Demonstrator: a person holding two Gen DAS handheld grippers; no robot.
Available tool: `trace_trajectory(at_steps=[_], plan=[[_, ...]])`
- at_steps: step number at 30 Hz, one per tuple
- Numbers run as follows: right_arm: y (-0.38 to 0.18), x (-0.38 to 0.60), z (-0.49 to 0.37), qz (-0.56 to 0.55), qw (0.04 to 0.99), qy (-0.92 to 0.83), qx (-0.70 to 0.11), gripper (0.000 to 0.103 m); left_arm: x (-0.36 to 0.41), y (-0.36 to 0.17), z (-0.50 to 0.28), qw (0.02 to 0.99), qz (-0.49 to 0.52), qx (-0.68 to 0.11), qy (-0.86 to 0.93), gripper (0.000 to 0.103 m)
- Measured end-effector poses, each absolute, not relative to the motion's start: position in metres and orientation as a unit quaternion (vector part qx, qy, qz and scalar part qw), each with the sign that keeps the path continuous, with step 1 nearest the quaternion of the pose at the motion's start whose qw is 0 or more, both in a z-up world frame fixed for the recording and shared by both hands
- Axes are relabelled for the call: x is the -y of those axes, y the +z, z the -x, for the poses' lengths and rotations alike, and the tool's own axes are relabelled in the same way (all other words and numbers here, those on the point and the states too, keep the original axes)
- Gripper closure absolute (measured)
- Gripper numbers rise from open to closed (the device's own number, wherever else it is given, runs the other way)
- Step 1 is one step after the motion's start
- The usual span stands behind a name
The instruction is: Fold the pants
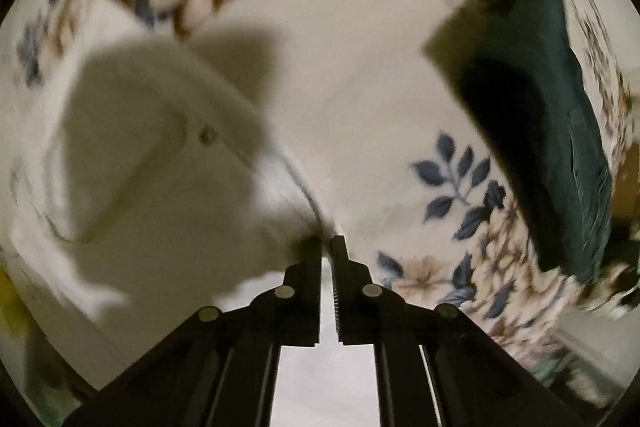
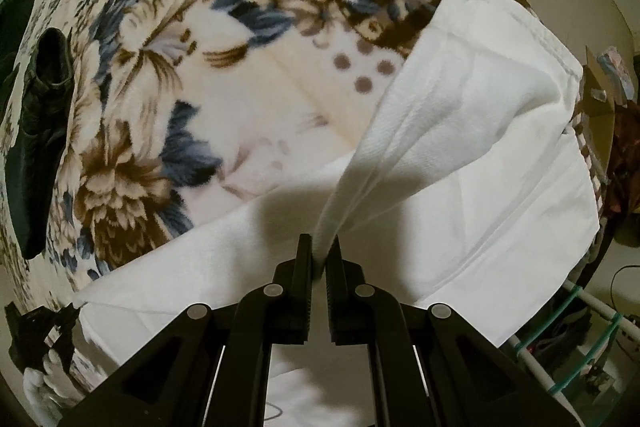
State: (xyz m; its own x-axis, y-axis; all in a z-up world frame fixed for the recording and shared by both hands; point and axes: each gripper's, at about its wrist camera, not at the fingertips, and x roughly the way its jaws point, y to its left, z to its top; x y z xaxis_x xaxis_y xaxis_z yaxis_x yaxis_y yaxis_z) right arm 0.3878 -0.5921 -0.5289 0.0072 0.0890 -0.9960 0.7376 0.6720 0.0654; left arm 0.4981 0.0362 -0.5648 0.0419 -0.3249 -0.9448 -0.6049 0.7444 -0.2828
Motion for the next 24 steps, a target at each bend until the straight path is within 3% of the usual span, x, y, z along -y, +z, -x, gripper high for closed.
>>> trace_trajectory(at_steps=[4,12,14,17,21,22,23,24], plan=[[-0.521,0.591,-0.389,-0.317,0.639,-0.251,-0.654,0.097,-0.037,-0.560,-0.502,0.629,0.369,-0.676,0.109,0.097],[-0.497,0.600,-0.381,-0.338,0.652,-0.239,-0.635,0.097,-0.046,-0.534,-0.508,0.643,0.387,-0.653,0.104,0.069],[-0.496,0.602,-0.382,-0.339,0.653,-0.238,-0.634,0.097,-0.053,-0.547,-0.519,0.642,0.378,-0.658,0.115,0.054],[-0.498,0.605,-0.381,-0.334,0.654,-0.240,-0.635,0.097,-0.036,-0.571,-0.535,0.625,0.345,-0.691,0.116,0.043],[-0.498,0.605,-0.378,-0.333,0.657,-0.241,-0.632,0.097,-0.018,-0.580,-0.546,0.627,0.277,-0.717,0.130,0.044],[-0.498,0.603,-0.378,-0.333,0.658,-0.242,-0.631,0.097,-0.016,-0.576,-0.545,0.632,0.270,-0.714,0.133,0.054],[-0.497,0.604,-0.377,-0.336,0.658,-0.242,-0.629,0.097,-0.013,-0.571,-0.544,0.643,0.256,-0.708,0.140,0.078],[-0.498,0.602,-0.378,-0.339,0.657,-0.242,-0.628,0.097,-0.014,-0.567,-0.540,0.651,0.246,-0.703,0.146,0.087]])
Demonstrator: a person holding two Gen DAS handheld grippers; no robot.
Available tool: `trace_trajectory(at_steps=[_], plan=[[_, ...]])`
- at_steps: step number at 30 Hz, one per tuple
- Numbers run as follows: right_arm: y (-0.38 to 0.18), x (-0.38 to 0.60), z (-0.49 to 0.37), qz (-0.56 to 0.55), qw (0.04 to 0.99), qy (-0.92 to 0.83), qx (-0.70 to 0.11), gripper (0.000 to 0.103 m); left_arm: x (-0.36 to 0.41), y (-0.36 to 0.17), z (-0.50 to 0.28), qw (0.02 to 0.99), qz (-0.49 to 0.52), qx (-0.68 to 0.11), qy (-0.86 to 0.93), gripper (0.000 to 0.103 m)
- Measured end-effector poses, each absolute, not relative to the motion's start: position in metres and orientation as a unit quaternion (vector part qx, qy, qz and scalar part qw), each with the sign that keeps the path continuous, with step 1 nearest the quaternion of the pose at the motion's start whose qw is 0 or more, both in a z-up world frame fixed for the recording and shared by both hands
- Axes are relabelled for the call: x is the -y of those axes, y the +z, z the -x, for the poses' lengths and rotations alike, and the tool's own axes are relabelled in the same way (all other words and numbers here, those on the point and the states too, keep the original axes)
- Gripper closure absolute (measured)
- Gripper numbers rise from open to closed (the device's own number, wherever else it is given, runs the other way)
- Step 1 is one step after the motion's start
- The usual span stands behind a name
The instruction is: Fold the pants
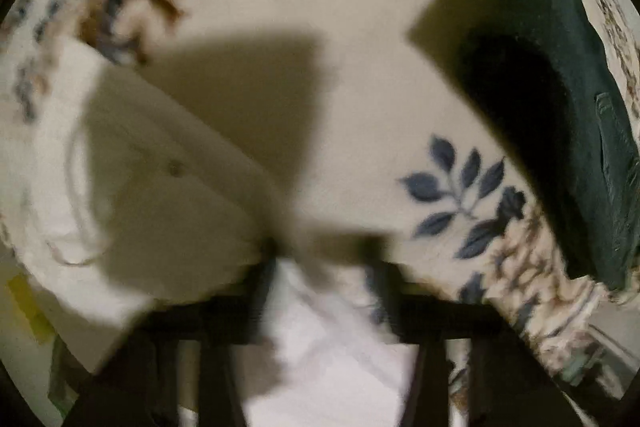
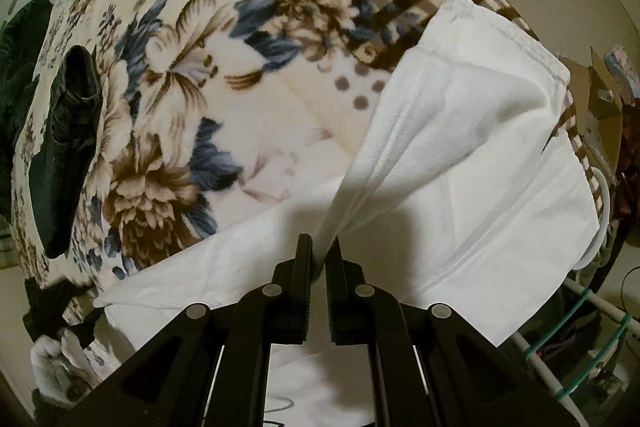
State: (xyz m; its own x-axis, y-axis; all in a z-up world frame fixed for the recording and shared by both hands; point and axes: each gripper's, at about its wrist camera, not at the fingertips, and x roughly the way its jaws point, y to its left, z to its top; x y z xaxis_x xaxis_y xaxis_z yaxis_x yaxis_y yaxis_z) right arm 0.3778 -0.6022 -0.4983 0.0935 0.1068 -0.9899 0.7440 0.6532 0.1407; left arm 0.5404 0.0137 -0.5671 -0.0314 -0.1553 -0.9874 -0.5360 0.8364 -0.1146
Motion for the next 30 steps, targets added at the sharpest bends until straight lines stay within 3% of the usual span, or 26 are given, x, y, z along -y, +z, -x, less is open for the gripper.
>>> trace_trajectory(at_steps=[2,16,22,30], plan=[[-0.497,0.604,-0.374,-0.344,0.657,-0.243,-0.625,0.097,-0.018,-0.563,-0.526,0.666,0.248,-0.691,0.134,0.100],[-0.455,0.619,-0.324,-0.326,0.691,-0.214,-0.609,0.097,-0.066,-0.448,-0.368,0.741,0.351,-0.567,0.083,0.100],[-0.457,0.613,-0.262,-0.281,0.693,-0.195,-0.635,0.097,-0.020,-0.483,-0.289,0.724,0.357,-0.580,0.109,0.100],[-0.534,0.633,-0.174,-0.246,0.656,-0.234,-0.674,0.097,-0.027,-0.582,-0.205,0.686,0.333,-0.625,0.167,0.099]])
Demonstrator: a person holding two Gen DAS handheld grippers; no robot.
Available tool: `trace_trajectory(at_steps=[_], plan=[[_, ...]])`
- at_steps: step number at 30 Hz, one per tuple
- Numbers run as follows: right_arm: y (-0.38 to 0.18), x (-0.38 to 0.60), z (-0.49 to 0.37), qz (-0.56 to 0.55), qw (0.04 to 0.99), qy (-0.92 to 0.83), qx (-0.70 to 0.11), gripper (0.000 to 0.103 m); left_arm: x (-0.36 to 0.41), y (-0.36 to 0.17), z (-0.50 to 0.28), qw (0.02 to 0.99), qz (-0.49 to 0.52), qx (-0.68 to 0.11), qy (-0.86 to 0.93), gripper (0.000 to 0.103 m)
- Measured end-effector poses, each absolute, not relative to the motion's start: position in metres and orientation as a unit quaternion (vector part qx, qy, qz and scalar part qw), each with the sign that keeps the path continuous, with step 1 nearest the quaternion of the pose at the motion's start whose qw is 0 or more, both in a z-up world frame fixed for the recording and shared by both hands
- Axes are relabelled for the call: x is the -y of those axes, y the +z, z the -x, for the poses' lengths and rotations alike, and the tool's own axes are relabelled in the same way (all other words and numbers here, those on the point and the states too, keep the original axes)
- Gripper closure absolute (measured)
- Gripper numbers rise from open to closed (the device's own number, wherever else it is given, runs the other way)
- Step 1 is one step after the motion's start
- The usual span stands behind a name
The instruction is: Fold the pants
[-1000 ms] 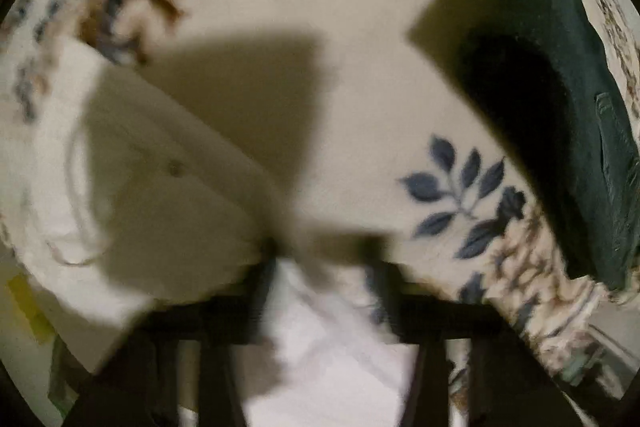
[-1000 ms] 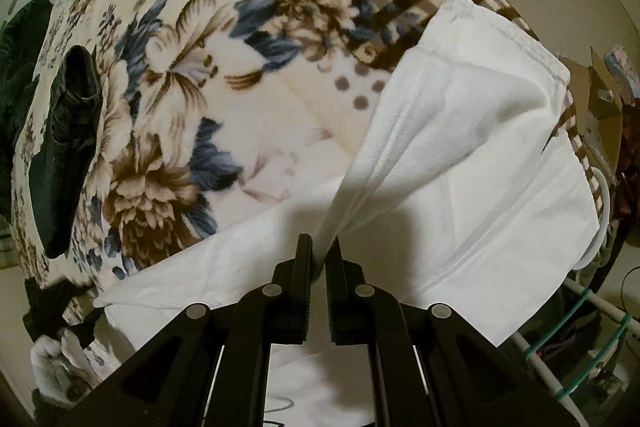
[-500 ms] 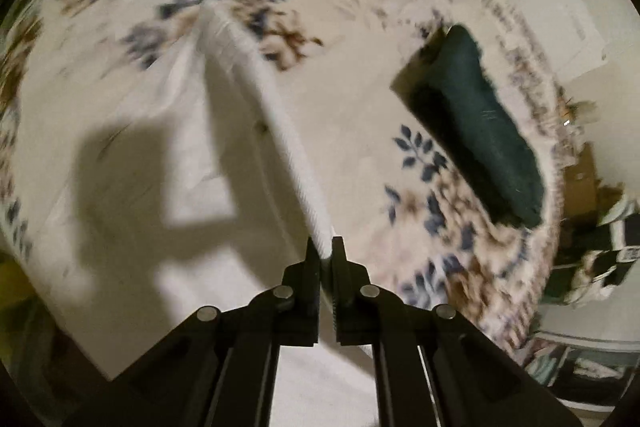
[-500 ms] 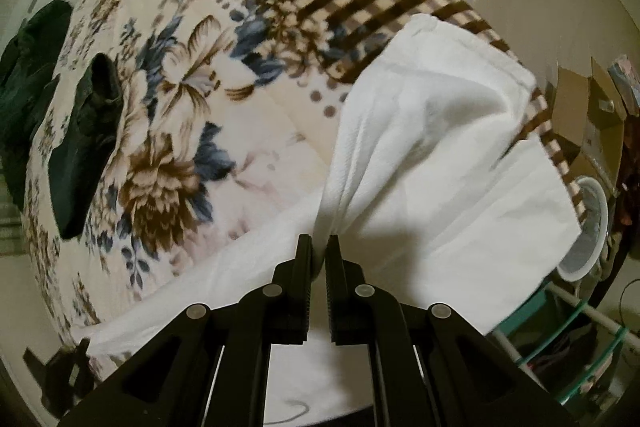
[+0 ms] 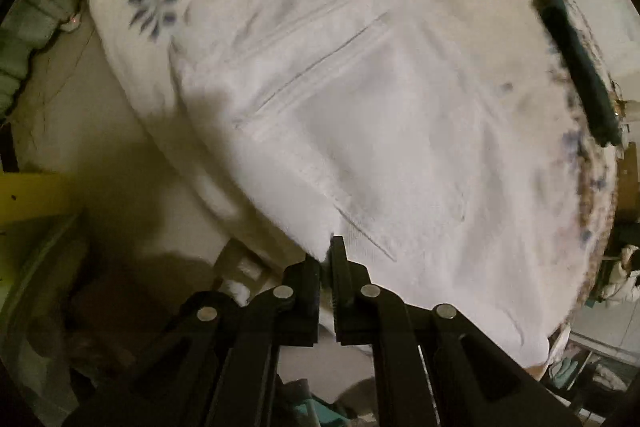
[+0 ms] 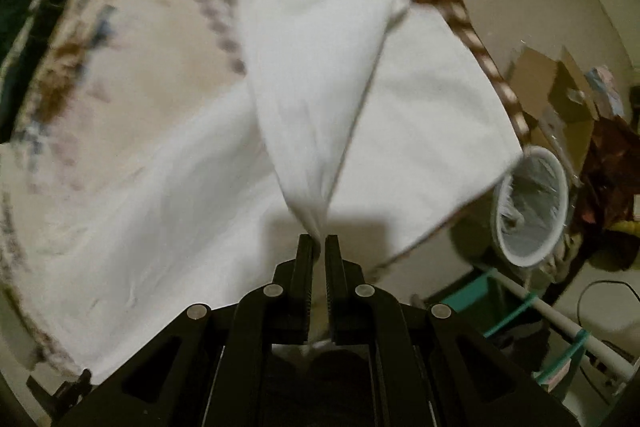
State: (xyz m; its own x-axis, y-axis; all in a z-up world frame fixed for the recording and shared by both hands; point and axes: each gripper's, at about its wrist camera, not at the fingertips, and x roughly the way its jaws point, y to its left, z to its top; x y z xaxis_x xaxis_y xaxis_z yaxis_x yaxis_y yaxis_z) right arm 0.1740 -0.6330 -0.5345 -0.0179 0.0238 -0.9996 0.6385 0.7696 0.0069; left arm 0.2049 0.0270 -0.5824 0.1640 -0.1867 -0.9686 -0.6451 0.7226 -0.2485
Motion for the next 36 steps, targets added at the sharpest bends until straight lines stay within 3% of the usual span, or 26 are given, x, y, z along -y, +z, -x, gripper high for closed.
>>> trace_trajectory(at_steps=[5,7,9,10,11,13,17,22,23,24,26,28,32,34,35,36], plan=[[-0.551,0.645,-0.156,-0.279,0.649,-0.225,-0.671,0.093,-0.024,-0.588,-0.214,0.681,0.317,-0.639,0.168,0.095],[-0.542,0.649,-0.155,-0.290,0.657,-0.219,-0.660,0.077,-0.017,-0.575,-0.220,0.682,0.294,-0.649,0.164,0.089],[-0.525,0.652,-0.155,-0.295,0.675,-0.219,-0.640,0.033,-0.012,-0.560,-0.218,0.685,0.272,-0.656,0.160,0.069],[-0.516,0.652,-0.157,-0.296,0.686,-0.218,-0.628,0.029,-0.008,-0.553,-0.218,0.688,0.263,-0.658,0.156,0.056],[-0.506,0.653,-0.161,-0.291,0.700,-0.216,-0.615,0.029,-0.003,-0.544,-0.219,0.693,0.245,-0.660,0.155,0.043],[-0.496,0.650,-0.173,-0.265,0.718,-0.216,-0.606,0.027,0.009,-0.526,-0.220,0.708,0.208,-0.656,0.155,0.031],[-0.500,0.645,-0.218,-0.210,0.740,-0.216,-0.602,0.026,0.047,-0.499,-0.235,0.754,0.128,-0.628,0.140,0.029],[-0.535,0.653,-0.264,-0.156,0.727,-0.230,-0.628,0.029,0.132,-0.507,-0.270,0.792,0.034,-0.607,0.062,0.029],[-0.537,0.660,-0.261,-0.156,0.722,-0.248,-0.627,0.053,0.149,-0.511,-0.277,0.793,0.016,-0.607,0.046,0.029],[-0.534,0.671,-0.252,-0.171,0.720,-0.265,-0.618,0.070,0.167,-0.517,-0.282,0.793,-0.002,-0.609,0.028,0.029],[-0.525,0.696,-0.226,-0.216,0.710,-0.301,-0.599,0.085,0.192,-0.531,-0.288,0.786,-0.017,-0.618,0.001,0.029],[-0.520,0.720,-0.193,-0.260,0.694,-0.334,-0.582,0.088,0.208,-0.544,-0.291,0.776,-0.019,-0.630,-0.015,0.029],[-0.534,0.765,-0.126,-0.356,0.647,-0.373,-0.562,0.087,0.221,-0.566,-0.288,0.760,-0.023,-0.649,-0.026,0.029],[-0.542,0.780,-0.105,-0.409,0.628,-0.368,-0.550,0.071,0.223,-0.580,-0.288,0.749,-0.030,-0.661,-0.026,0.029],[-0.541,0.783,-0.099,-0.425,0.630,-0.366,-0.537,0.052,0.222,-0.585,-0.289,0.744,-0.027,-0.667,-0.026,0.028],[-0.535,0.784,-0.094,-0.430,0.639,-0.364,-0.523,0.046,0.221,-0.590,-0.290,0.739,-0.021,-0.672,-0.028,0.027]])
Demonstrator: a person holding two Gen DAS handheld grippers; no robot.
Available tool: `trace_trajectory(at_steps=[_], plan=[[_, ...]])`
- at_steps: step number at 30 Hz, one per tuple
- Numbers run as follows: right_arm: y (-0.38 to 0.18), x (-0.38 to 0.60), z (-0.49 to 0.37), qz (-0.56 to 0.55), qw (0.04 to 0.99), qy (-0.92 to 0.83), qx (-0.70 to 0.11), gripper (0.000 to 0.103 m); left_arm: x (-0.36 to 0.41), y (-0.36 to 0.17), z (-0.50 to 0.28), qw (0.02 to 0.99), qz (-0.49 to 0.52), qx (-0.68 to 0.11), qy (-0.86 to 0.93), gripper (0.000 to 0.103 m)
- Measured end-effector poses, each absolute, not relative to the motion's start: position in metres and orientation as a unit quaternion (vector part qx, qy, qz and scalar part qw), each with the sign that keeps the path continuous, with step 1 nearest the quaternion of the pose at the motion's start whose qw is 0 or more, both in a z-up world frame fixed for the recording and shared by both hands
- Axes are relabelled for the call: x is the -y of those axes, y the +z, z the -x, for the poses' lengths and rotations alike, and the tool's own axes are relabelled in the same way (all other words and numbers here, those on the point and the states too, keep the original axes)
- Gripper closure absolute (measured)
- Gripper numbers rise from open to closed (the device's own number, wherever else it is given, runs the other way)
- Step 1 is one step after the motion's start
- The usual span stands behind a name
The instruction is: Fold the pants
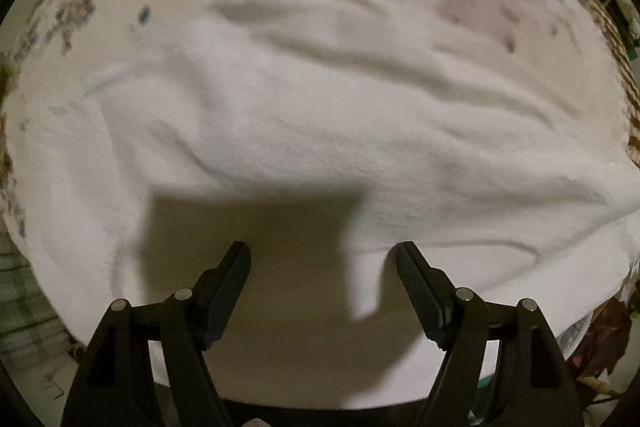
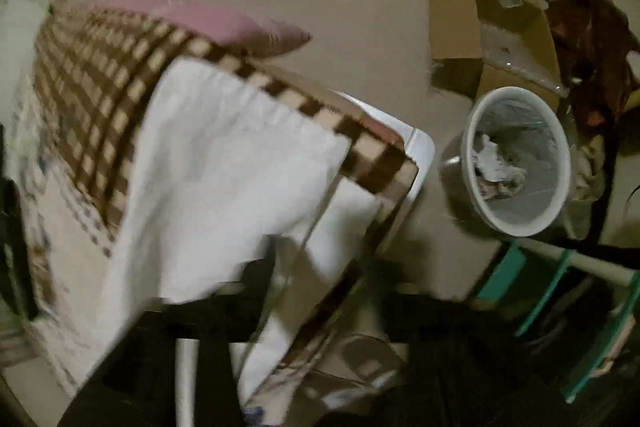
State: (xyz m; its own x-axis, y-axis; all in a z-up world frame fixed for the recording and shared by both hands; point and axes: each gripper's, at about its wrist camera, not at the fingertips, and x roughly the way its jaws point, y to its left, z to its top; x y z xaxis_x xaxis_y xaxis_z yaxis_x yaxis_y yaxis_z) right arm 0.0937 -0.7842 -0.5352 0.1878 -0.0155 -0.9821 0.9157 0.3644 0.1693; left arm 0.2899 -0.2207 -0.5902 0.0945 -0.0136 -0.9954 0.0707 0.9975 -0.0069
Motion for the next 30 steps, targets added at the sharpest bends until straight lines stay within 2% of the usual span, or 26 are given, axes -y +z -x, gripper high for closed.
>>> trace_trajectory(at_steps=[2,3,4,5,8,13,14,15,16,17,18,26,30], plan=[[-0.523,0.783,-0.093,-0.434,0.659,-0.352,-0.503,0.046,0.216,-0.595,-0.294,0.739,-0.007,-0.673,-0.029,0.012],[-0.519,0.781,-0.098,-0.437,0.664,-0.343,-0.500,0.046,0.213,-0.598,-0.297,0.736,0.005,-0.676,-0.032,0.009],[-0.516,0.776,-0.101,-0.435,0.668,-0.341,-0.498,0.046,0.211,-0.601,-0.300,0.732,0.018,-0.681,-0.037,0.001],[-0.513,0.774,-0.106,-0.428,0.673,-0.340,-0.497,0.046,0.212,-0.603,-0.303,0.727,0.025,-0.685,-0.040,0.000],[-0.514,0.784,-0.125,-0.383,0.672,-0.376,-0.511,0.046,0.218,-0.606,-0.306,0.720,0.019,-0.694,-0.024,0.000],[-0.547,0.818,-0.110,-0.433,0.619,-0.398,-0.520,0.047,0.217,-0.605,-0.316,0.706,0.033,-0.707,-0.002,0.000],[-0.550,0.818,-0.108,-0.441,0.620,-0.394,-0.516,0.056,0.215,-0.604,-0.322,0.705,0.034,-0.708,0.001,0.000],[-0.549,0.816,-0.108,-0.441,0.632,-0.386,-0.506,0.069,0.215,-0.603,-0.323,0.705,0.036,-0.708,0.003,0.000],[-0.546,0.812,-0.111,-0.425,0.643,-0.387,-0.507,0.078,0.215,-0.601,-0.322,0.707,0.038,-0.706,0.006,0.000],[-0.541,0.807,-0.113,-0.398,0.654,-0.396,-0.507,0.091,0.222,-0.600,-0.320,0.708,0.037,-0.706,0.008,0.000],[-0.535,0.802,-0.114,-0.380,0.668,-0.399,-0.500,0.093,0.223,-0.598,-0.318,0.707,0.036,-0.707,0.010,0.000],[-0.479,0.786,-0.091,-0.372,0.694,-0.407,-0.463,0.095,0.239,-0.572,-0.295,0.713,0.013,-0.700,-0.022,0.000],[-0.499,0.798,-0.075,-0.388,0.652,-0.409,-0.507,0.094,0.256,-0.570,-0.288,0.716,-0.018,-0.697,-0.040,0.000]])
